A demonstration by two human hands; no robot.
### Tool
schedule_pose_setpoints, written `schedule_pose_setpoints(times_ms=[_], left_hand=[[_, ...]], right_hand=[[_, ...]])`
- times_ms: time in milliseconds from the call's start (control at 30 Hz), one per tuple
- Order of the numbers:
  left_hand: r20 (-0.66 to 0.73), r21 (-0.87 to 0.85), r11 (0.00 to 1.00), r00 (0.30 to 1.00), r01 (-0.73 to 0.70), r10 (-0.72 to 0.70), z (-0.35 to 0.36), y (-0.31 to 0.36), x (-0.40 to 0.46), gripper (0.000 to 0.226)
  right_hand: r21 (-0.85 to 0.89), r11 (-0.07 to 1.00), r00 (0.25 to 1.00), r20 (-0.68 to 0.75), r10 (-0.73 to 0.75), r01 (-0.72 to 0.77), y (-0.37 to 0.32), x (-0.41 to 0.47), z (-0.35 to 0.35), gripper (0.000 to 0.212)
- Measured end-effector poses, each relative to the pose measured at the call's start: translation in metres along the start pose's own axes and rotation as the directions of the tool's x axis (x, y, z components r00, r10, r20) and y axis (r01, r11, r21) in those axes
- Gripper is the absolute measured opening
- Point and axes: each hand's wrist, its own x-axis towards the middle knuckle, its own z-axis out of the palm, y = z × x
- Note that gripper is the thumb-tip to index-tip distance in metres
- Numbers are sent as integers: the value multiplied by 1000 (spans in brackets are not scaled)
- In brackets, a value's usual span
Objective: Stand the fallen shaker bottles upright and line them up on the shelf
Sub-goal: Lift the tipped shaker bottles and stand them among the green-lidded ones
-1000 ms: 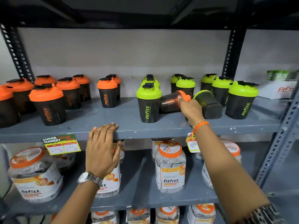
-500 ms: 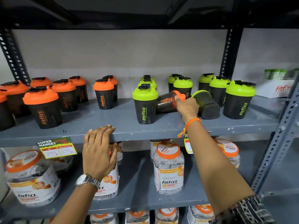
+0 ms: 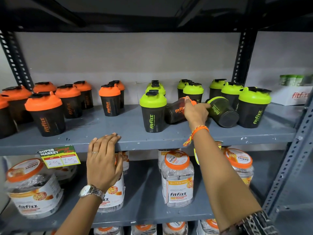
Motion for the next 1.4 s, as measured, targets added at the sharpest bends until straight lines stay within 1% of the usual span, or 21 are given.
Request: schedule_pose_setpoints(times_ms=[200, 300, 400, 533, 600, 667, 733, 833, 900, 1000, 1100, 1200, 1267, 1400], left_hand=[[-20, 13, 1000, 1000, 0, 0, 3, 0, 0, 52], [-24, 24, 1000, 1000, 4, -3, 4, 0, 0, 52], [-24, 26, 1000, 1000, 8, -7, 5, -1, 0, 52], [-9, 17, 1000, 1000, 0, 0, 2, 0, 0, 51], [8, 6, 1000, 1000, -15, 15, -2, -1, -1, 51], [55, 2, 999, 998, -40, 40, -9, -4, -1, 54], [123, 12, 997, 990, -77, 75, -17, -7, -2, 59], [211, 9, 992, 970, -127, 122, -30, -12, -2, 65], [245, 7, 989, 959, -148, 142, -38, -18, -1, 66], [260, 21, 994, 961, -107, 98, -50, -29, 0, 64], [272, 53, 994, 959, -91, 73, -61, -43, -1, 62], [293, 44, 997, 955, -69, 53, -70, -60, -3, 64], [320, 29, 997, 946, -70, 57, -73, -65, -3, 65], [311, -11, 999, 949, -42, 43, -75, -63, -3, 65]], right_hand=[[42, 999, 999, 38, 30, -31, -3, 13, 9, 81], [36, 998, 995, 90, 44, -48, -1, 20, 7, 89], [32, 999, 990, 135, 29, -34, 2, 24, 4, 85], [40, 998, 996, 79, -51, 48, 0, 13, -8, 77], [28, 992, 992, 37, -123, 122, -5, 4, -19, 72], [5, 977, 977, -1, -214, 214, -13, -7, -31, 62], [6, 951, 950, -37, -309, 310, -23, -24, -45, 56], [38, 896, 896, -68, -439, 442, -35, -56, -62, 59], [85, 849, 853, -69, -517, 521, -44, -79, -66, 57], [195, 757, 776, -30, -630, 623, -58, -111, -60, 53], [351, 677, 705, 66, -706, 646, -67, -134, -36, 55], [437, 614, 611, 169, -773, 657, -72, -146, 3, 56], [459, 621, 586, 236, -775, 636, -73, -149, 32, 59], [439, 655, 564, 336, -755, 615, -70, -151, 88, 66]])
